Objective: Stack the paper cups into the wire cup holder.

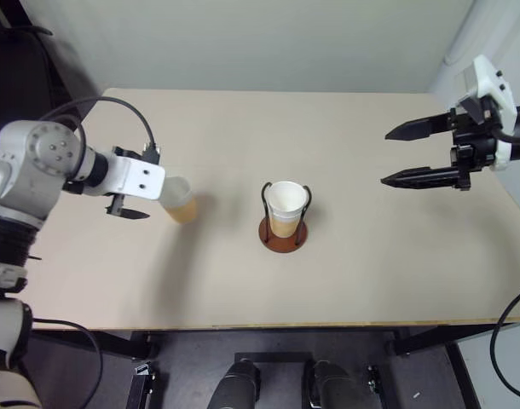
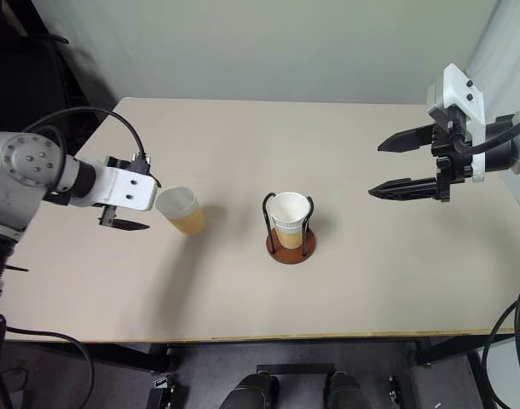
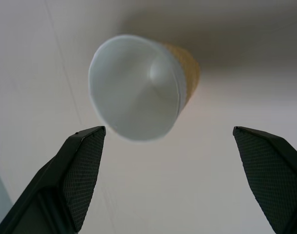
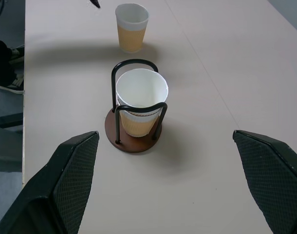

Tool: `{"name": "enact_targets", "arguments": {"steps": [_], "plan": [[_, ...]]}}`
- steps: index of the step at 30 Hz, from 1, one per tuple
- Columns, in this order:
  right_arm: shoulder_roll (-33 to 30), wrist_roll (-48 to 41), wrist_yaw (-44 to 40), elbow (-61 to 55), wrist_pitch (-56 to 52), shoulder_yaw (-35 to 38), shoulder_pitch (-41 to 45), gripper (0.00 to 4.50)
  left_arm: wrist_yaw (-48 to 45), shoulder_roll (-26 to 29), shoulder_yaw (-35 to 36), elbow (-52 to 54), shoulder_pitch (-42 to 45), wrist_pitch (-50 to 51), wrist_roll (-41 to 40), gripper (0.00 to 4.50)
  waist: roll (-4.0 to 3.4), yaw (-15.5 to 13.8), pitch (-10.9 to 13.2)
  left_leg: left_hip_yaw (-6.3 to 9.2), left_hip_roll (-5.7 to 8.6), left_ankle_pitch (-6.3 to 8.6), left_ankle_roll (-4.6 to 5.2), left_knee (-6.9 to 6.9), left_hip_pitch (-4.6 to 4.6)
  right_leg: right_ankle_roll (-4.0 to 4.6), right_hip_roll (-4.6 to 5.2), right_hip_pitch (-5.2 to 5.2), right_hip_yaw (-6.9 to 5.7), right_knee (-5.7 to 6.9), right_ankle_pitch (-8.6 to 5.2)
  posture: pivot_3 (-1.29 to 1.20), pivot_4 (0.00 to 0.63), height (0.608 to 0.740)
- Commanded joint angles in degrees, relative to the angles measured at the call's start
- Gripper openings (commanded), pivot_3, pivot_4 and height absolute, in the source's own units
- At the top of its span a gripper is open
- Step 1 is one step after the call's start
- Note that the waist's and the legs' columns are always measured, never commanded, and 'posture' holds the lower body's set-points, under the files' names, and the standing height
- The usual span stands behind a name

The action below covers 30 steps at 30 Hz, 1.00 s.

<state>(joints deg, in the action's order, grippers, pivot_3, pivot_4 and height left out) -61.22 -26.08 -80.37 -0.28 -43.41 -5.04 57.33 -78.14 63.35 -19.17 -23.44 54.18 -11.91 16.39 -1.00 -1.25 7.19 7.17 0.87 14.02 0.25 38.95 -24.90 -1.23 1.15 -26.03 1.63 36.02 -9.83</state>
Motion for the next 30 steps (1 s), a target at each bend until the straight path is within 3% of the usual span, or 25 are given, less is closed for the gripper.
{"name": "enact_targets", "arguments": {"steps": [1,9,13,22,30], "plan": [[-0.4,0.0,-0.2,-0.7,0.5,1.3,1.6,4.50,0.4,-0.5,0.8,-1.5,2.5,-2.0,1.3,4.49,0.00,0.0,0.0,0.00,0.00,0.00,0.00,0.00,0.00,0.00,0.00,0.00,0.00,0.00,0.00,0.00,0.150,0.740],[-0.6,-0.2,0.0,-1.3,0.2,1.9,1.0,4.50,0.7,-3.5,-0.1,-6.4,3.8,-6.6,4.0,4.49,0.00,0.0,0.0,0.00,0.00,-0.01,0.01,0.00,0.00,-0.04,0.00,0.01,0.00,-0.01,0.03,0.00,0.150,0.740],[-0.6,-0.1,0.2,-1.1,0.1,2.0,1.1,4.50,0.4,-4.5,-1.0,-9.0,4.0,-9.0,5.2,3.52,0.00,0.0,0.0,0.00,0.00,-0.01,0.01,0.00,0.00,-0.08,0.00,0.00,0.00,-0.02,0.06,0.00,0.150,0.740],[0.0,-0.2,-0.3,-0.3,0.9,1.8,2.1,4.50,-2.7,-7.4,-3.3,-13.5,6.5,-12.7,6.4,0.15,0.00,-0.1,0.0,0.01,0.00,-0.02,0.03,0.01,-0.01,-0.11,0.00,0.00,0.00,-0.01,0.09,0.00,0.150,0.740],[0.9,-2.5,-1.5,-0.4,0.6,3.2,3.9,4.50,-11.0,-12.8,-3.6,-16.9,13.2,-11.2,2.6,0.07,0.01,-0.2,0.0,0.01,0.03,-0.05,0.07,0.02,-0.04,-0.19,0.00,0.01,0.00,-0.07,0.20,0.00,0.150,0.740]]}}
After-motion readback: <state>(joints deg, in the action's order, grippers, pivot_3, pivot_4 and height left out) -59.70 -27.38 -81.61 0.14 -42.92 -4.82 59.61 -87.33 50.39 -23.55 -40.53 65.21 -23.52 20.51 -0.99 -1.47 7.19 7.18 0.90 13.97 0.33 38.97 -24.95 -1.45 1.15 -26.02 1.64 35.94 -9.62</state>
